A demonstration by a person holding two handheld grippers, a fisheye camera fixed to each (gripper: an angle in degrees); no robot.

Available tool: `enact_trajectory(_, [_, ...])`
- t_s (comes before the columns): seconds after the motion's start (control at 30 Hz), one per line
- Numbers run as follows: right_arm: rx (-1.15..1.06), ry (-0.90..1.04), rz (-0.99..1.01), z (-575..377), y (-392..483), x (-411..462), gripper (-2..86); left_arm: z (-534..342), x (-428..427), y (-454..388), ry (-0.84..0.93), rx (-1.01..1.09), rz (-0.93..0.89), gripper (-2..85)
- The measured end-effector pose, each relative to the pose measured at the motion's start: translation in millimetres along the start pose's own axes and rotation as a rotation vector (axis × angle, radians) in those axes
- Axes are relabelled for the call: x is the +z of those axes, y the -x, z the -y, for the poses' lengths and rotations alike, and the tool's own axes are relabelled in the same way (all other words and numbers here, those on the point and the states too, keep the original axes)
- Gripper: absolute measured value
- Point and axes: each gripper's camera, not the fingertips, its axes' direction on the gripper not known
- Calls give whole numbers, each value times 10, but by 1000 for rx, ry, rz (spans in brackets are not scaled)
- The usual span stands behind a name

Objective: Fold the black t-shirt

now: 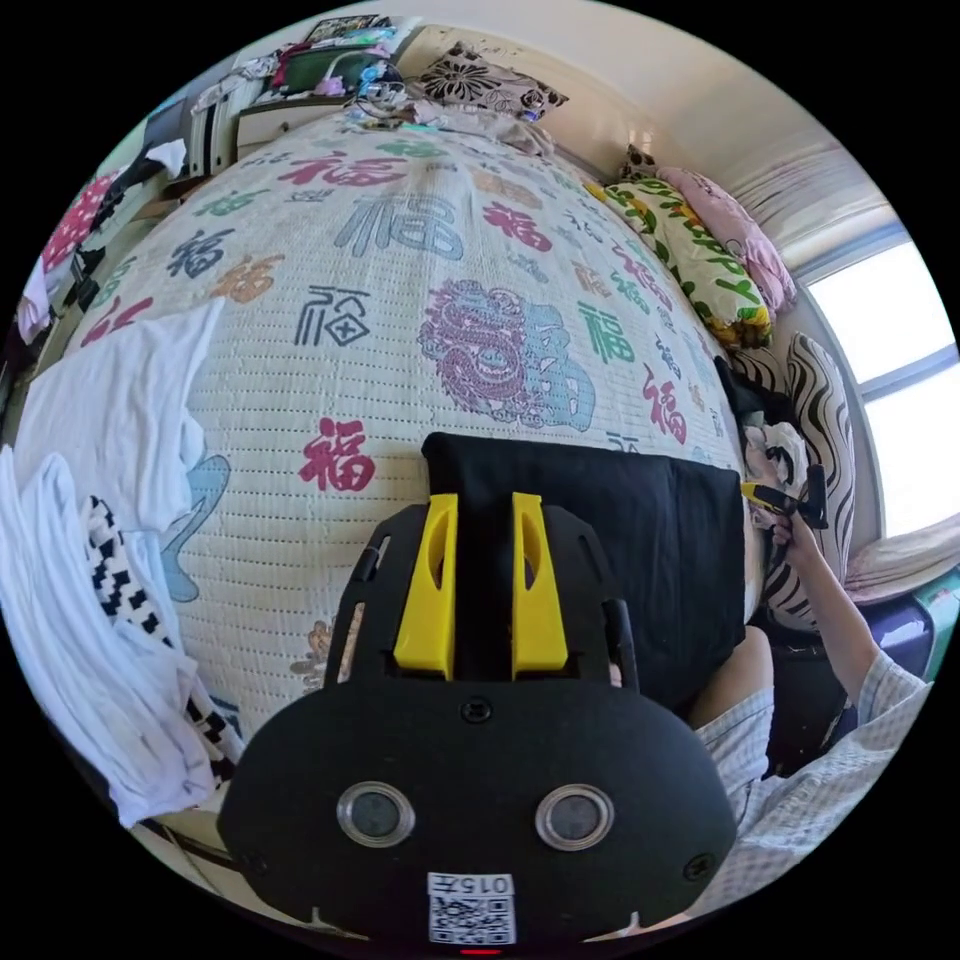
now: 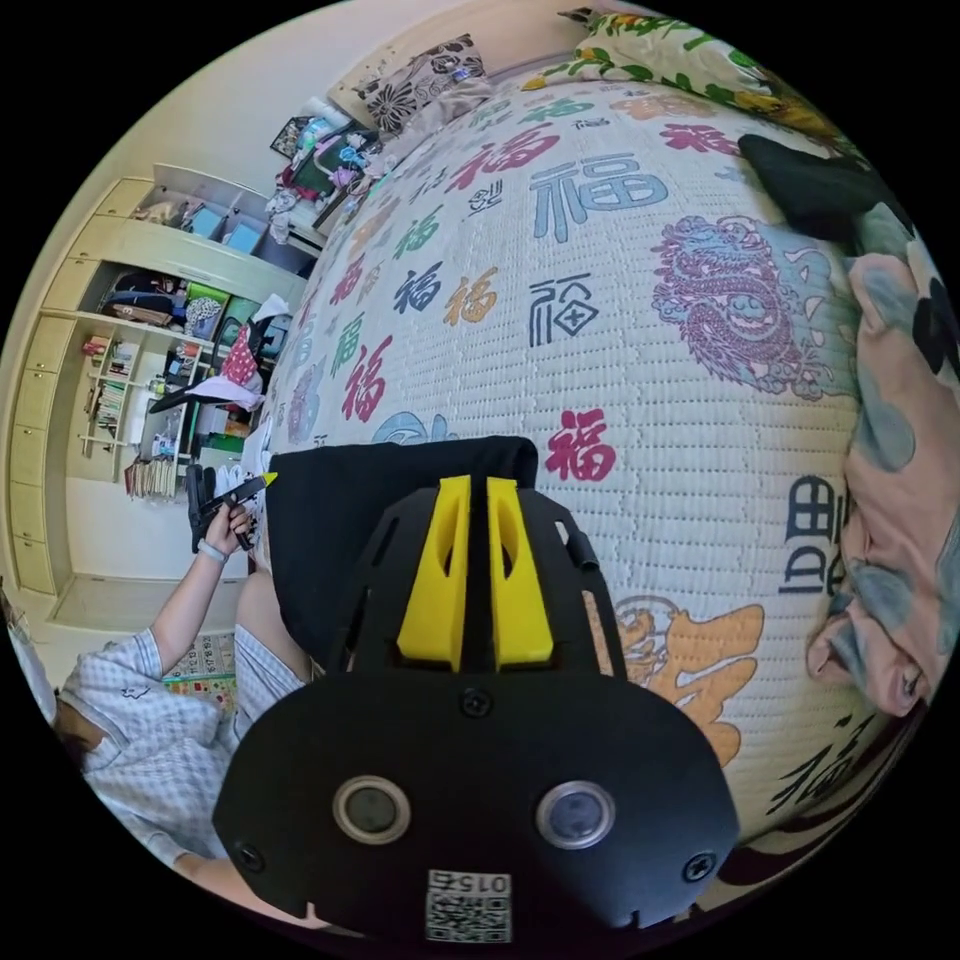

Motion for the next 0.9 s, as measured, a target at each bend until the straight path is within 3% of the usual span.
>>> enact_trajectory(0.3, [26,34,-46,499,257,131,-10,206,-144,459,-105,-59,-139,13])
enact_trajectory(0.5, [83,88,-57,732,470,403,-5,341,9,525,-29,-59,-43,21])
enact_trajectory(0.67, [34,-18,-89,665,887,264,34,138,-419,507,-59,-1,31,54])
enact_trajectory(0.77, [-65,1,-59,601,1294,280,49,-152,-547,515,89,36,115,81])
enact_trajectory(0.9, [-209,54,-47,644,1949,544,55,-516,-319,468,388,81,1,73])
